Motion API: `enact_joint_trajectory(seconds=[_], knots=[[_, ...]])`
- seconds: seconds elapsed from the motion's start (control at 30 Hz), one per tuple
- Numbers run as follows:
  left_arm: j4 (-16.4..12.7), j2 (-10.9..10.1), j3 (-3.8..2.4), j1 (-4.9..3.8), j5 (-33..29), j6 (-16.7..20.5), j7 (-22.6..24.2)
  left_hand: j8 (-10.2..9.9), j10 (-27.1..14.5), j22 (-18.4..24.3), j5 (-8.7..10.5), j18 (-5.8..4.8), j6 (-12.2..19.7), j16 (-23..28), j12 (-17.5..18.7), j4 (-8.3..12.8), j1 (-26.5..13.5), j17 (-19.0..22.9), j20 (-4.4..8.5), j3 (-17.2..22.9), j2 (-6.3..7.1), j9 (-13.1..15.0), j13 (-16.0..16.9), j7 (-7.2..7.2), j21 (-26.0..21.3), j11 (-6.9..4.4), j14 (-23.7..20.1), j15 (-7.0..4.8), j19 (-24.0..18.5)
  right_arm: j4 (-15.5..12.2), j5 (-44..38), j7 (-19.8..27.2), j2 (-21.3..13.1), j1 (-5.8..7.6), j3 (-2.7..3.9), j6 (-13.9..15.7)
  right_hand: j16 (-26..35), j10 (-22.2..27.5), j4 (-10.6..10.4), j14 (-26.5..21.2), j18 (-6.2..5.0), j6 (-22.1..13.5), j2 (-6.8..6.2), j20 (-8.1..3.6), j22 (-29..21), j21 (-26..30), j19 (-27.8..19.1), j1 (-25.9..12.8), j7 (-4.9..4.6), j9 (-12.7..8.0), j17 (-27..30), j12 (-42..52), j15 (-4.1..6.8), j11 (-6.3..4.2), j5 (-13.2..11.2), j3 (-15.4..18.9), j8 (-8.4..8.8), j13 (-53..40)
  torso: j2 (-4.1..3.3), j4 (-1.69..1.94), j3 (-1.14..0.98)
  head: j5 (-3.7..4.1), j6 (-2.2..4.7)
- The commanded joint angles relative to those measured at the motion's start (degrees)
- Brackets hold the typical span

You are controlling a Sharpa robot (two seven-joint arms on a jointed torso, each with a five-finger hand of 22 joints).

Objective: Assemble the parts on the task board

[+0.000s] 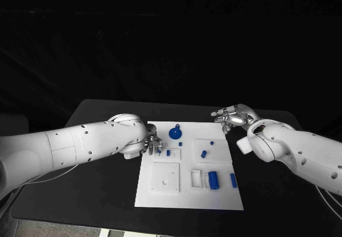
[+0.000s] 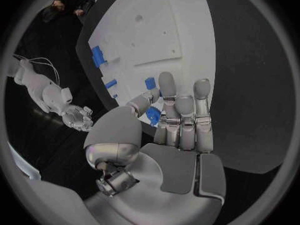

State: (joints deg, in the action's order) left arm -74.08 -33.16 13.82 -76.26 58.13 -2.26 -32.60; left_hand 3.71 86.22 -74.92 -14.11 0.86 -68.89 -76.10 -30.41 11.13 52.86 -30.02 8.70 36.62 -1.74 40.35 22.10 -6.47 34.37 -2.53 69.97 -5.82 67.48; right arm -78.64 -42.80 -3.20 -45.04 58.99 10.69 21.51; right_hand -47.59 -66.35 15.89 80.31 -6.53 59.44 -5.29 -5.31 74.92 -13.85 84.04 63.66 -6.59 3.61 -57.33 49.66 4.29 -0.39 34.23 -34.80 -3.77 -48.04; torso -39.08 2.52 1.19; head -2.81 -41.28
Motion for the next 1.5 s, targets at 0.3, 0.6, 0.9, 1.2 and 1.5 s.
enact_joint_trajectory(seconds=[0.3,0.6,0.9,1.2,1.5], knots=[[-1.55,-0.62,-0.03,0.32,4.67,2.72,1.11,0.06,0.60,-1.14,-0.42,-0.74,-11.38,-0.10,-0.03,-1.03,1.45,0.21,-0.13,0.11,0.56,-0.34,-0.09,8.74,-0.36,-2.44,1.68,-1.60,0.36,-0.38,-0.47,0.71,-0.23,-0.01,0.03,-1.25,0.13,0.38,0.05,-0.50,-0.55,0.58,-0.25,-0.14,1.13,-0.44,-0.03,0.39,-0.04,-0.06,-0.10,-0.09,0.07,0.02,0.41,-0.33,0.24,0.03,0.04,0.09,-0.02,0.14,-0.20],[-3.86,-2.34,-0.02,1.15,7.38,9.31,2.00,0.05,0.60,-1.16,-0.57,-0.74,-11.54,-0.13,-0.02,-1.98,1.95,0.24,-0.11,0.67,1.13,-0.66,-0.14,8.72,-0.28,-2.48,1.71,-1.62,0.35,-0.46,-0.46,0.68,-0.49,-0.01,0.03,-1.43,0.13,0.38,0.05,-0.50,-0.55,0.58,-0.25,-0.14,1.13,-0.44,-0.03,0.39,-0.04,-0.06,-0.10,-0.09,0.07,0.02,0.41,-0.33,0.24,0.03,0.02,0.10,0.01,0.14,-0.34],[-6.99,-4.38,-0.01,2.21,10.54,17.08,3.12,0.04,0.61,-1.13,-0.35,-0.68,-11.70,0.33,0.44,-4.17,3.76,0.72,-0.03,0.90,2.20,-2.48,-0.48,8.72,-0.46,-2.51,2.05,-1.72,0.62,-0.47,-0.43,0.63,-0.76,-0.01,0.03,-1.54,0.13,0.38,0.05,-0.50,-0.55,0.58,-0.25,-0.14,1.13,-0.44,-0.03,0.39,-0.04,-0.06,-0.10,-0.09,0.07,0.02,0.41,-0.33,0.24,0.03,0.10,0.13,-0.05,0.26,-0.57],[-8.37,-5.19,0.00,3.91,12.54,21.72,3.74,0.06,0.61,-1.17,-0.44,-0.71,-12.07,0.07,0.02,-4.78,4.27,0.64,0.08,1.09,2.67,-2.72,-0.34,8.83,-0.19,-2.68,2.32,-1.83,0.82,-0.47,-0.43,0.61,-0.87,-0.02,0.03,-1.62,0.13,0.38,0.05,-0.50,-0.55,0.58,-0.25,-0.14,1.13,-0.44,-0.03,0.39,-0.04,-0.06,-0.10,-0.09,0.07,0.02,0.41,-0.33,0.24,0.03,0.04,-0.01,-0.07,0.19,-0.69],[-8.89,-5.72,0.00,5.08,12.45,22.29,3.77,0.05,0.59,-1.17,-0.43,-0.72,-12.13,0.03,-0.06,-4.90,4.38,0.61,0.10,1.17,2.81,-2.75,-0.31,8.84,-0.12,-2.69,2.32,-1.84,0.81,-0.43,-0.43,0.57,-1.00,-0.02,0.04,-1.60,0.11,0.33,0.08,-0.45,-0.57,0.67,-0.23,-0.15,1.12,-0.94,-0.15,0.41,-0.02,-0.06,-0.16,-0.08,0.08,0.01,0.48,-0.40,0.24,0.04,0.04,-0.02,-0.04,0.33,-1.09]])
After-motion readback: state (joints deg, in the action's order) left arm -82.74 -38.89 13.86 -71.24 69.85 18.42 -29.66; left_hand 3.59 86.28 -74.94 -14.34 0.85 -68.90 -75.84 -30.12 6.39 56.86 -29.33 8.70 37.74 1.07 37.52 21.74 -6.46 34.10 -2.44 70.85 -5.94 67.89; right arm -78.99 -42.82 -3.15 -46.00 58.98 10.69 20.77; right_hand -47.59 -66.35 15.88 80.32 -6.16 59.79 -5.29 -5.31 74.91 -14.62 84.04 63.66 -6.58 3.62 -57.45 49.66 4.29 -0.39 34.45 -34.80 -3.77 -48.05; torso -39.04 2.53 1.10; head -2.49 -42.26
